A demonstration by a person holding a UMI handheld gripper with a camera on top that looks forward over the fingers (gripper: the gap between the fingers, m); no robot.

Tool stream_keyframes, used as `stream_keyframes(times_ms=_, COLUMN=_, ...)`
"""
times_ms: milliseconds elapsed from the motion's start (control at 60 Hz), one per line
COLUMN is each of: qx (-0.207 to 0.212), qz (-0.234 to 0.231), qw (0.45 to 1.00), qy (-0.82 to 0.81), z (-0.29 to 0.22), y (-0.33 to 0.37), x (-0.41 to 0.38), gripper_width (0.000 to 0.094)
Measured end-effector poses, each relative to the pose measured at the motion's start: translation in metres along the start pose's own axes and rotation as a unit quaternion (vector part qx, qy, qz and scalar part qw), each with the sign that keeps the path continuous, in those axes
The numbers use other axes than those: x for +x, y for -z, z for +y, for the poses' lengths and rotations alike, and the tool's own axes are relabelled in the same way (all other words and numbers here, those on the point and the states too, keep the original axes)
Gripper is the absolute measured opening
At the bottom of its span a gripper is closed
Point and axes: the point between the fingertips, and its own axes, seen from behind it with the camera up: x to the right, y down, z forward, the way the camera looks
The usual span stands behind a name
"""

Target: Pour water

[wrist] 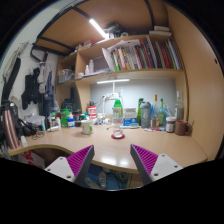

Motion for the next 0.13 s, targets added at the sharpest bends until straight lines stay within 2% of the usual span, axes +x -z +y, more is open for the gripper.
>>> stream_keyframes(times_ms=133, qx=-0.008, qz=0.002, qw=1.000, qy=0.002, z=0.0063, y=-0.0037, x=-0.0001, gripper_width=0.0818)
